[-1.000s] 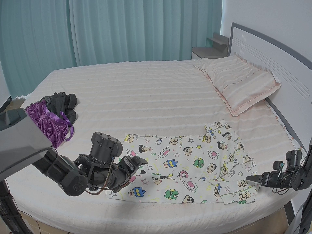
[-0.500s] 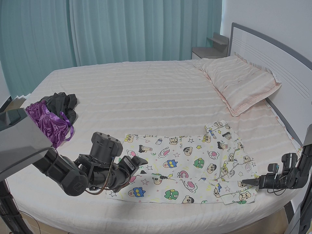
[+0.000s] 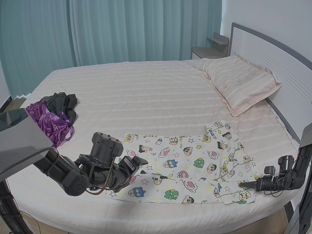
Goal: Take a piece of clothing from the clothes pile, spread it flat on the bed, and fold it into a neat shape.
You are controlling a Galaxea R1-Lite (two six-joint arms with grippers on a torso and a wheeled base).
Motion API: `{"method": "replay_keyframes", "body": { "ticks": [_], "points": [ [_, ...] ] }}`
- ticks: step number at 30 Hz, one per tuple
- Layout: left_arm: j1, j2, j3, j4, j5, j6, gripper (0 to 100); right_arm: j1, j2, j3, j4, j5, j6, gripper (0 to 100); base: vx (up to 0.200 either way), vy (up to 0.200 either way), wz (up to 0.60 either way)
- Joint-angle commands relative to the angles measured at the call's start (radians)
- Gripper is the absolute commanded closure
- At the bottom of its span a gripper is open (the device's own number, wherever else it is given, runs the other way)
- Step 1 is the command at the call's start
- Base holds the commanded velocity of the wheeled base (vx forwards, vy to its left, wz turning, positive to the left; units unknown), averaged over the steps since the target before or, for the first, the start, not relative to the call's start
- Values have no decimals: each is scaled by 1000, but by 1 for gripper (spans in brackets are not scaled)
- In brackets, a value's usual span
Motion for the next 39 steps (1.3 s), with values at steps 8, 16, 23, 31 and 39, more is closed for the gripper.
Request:
{"method": "replay_keyframes", "body": {
  "ticks": [8, 16, 23, 31, 39],
  "points": [
    [3, 10, 1, -1, 12, 10, 0, -6, -50, 8, 0, 11, 8, 100, 0, 0, 0],
    [26, 16, -2, 9, 12, 21, 0, -11, -93, -13, 2, 19, 15, 100, 0, 0, 0],
    [49, 31, -1, 10, 12, 42, 0, -3, -122, -68, 14, 10, 55, 100, 0, 0, 0],
    [69, 36, -2, 10, 12, 42, 0, 3, -116, -153, 96, -1, 60, 100, 0, 0, 0],
    [131, 47, -11, 78, 4, 127, 0, 26, -116, -164, 117, -1, 58, 100, 0, 0, 0]
  ]
}}
